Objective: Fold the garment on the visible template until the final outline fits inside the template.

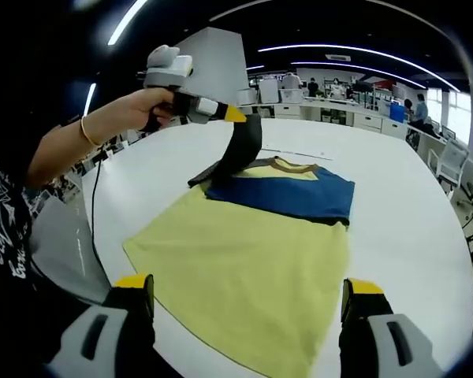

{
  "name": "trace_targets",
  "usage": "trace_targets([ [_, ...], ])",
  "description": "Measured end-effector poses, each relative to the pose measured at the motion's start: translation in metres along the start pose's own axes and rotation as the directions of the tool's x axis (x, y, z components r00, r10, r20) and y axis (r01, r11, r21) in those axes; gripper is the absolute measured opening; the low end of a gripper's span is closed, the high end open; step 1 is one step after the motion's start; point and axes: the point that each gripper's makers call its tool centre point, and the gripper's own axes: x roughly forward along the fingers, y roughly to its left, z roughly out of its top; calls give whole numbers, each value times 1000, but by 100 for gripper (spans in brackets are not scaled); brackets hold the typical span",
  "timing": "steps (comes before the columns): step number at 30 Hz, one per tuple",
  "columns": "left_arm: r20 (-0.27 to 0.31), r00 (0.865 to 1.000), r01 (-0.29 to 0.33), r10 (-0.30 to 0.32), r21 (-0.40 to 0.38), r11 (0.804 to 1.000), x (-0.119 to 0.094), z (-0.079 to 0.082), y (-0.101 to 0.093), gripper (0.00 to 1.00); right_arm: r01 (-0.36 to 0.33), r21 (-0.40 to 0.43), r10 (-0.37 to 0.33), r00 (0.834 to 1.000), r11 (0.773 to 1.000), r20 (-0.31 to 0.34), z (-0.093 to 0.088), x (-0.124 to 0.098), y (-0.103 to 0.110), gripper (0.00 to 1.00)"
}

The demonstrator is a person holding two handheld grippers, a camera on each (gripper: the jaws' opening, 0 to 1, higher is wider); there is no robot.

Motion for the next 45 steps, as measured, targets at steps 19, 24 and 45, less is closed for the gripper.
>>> trace_targets([
  [19,-55,991,121,-118,46,992,37,-14,-66,0,6,23,-5,1000,1000,-25,-10,5,-8,100],
  [24,-68,987,149,-145,53,987,45,-19,-81,0,10,21,-9,999,1000,-37,-13,4,-10,100],
  [45,-121,966,242,-228,122,963,58,-51,-126,0,20,30,-18,998,999,-55,-19,5,-12,100],
])
